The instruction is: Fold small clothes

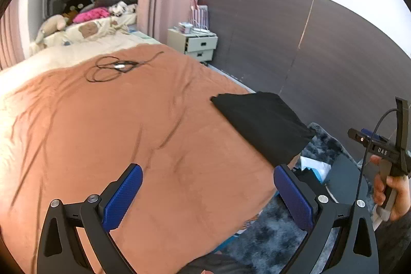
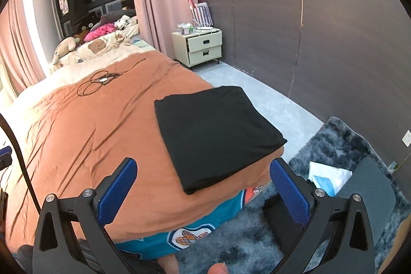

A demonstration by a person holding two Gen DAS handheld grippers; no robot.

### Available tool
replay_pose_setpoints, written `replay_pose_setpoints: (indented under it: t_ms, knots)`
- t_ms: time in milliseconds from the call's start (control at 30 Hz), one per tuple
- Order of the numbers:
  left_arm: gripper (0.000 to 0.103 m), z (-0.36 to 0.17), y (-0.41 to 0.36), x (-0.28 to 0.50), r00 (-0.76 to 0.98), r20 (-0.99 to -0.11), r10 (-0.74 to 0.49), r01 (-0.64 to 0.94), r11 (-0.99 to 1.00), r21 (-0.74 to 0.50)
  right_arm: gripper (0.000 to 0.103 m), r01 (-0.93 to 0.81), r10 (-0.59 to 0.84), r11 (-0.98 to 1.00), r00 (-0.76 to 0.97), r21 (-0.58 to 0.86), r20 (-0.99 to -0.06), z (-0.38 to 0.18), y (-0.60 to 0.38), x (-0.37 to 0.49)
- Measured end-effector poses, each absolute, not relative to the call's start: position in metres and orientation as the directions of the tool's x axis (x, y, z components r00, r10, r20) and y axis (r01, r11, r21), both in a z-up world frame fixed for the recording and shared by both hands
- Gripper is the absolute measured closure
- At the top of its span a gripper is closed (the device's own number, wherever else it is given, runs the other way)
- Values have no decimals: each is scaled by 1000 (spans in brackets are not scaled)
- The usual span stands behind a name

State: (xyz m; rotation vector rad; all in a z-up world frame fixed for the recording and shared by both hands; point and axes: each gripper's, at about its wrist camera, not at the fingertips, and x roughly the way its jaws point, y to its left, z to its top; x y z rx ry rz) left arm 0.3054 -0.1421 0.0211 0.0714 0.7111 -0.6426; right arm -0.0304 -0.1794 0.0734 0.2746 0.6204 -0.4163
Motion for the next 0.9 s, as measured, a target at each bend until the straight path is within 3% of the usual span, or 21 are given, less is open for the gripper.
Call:
replay_pose_setpoints:
  t_ms: [433, 900]
  knots:
    - [0, 48, -43, 278, 669, -566, -481, 458, 867, -195, 0, 377, -315, 926, 794, 14, -519, 73, -137, -43]
    - [0, 74, 12, 209, 761, -503, -410, 387, 909, -156, 0, 311, -243, 947, 857, 81, -454, 73, -124, -85]
